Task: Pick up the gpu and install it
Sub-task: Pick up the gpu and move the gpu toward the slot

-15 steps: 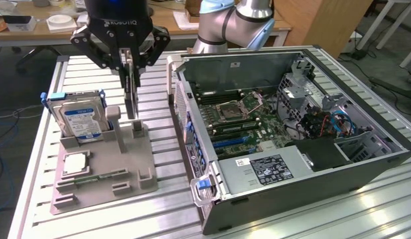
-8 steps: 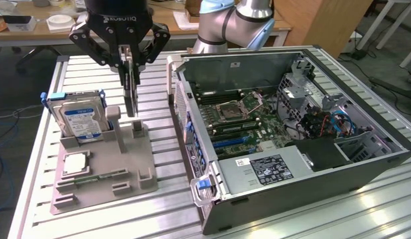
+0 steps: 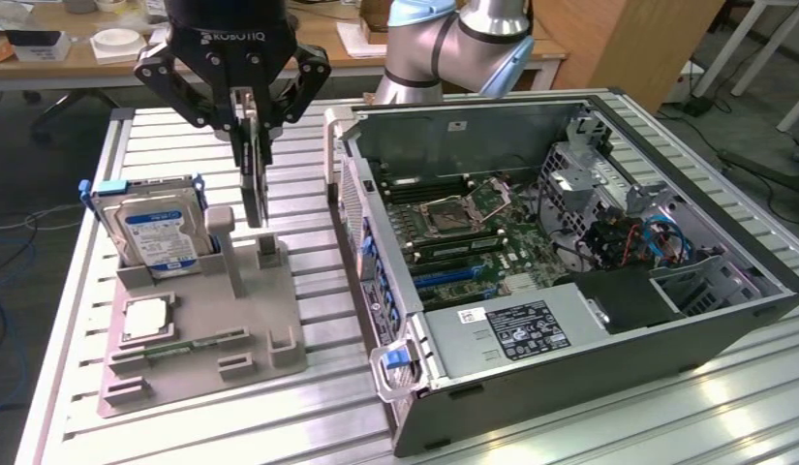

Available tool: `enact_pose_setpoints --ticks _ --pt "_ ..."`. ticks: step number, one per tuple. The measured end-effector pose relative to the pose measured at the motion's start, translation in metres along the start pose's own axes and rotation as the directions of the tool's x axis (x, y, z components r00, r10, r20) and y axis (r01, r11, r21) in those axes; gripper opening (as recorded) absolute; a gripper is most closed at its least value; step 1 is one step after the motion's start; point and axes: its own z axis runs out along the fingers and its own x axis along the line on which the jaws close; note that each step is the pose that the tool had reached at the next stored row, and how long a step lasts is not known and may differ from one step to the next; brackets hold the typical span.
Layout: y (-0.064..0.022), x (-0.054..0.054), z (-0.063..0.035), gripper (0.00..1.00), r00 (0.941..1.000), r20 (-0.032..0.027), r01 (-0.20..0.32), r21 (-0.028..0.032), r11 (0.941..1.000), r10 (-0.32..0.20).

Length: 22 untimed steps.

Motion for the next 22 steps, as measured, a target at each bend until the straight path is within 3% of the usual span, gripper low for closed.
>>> enact_pose_setpoints --ticks 4,7,22 --pt "0.0000 0.000 0.0000 0.27 1.0000 0.0000 0.000 -0.0005 1.0000 0.000" --pt "0.0000 0.000 0.0001 0.27 1.0000 -0.0001 0.000 -0.0053 1.0000 0.000" --pt "0.0006 -0.015 0.0000 0.27 1.0000 -0.0010 0.003 -0.0113 0.9999 -0.003"
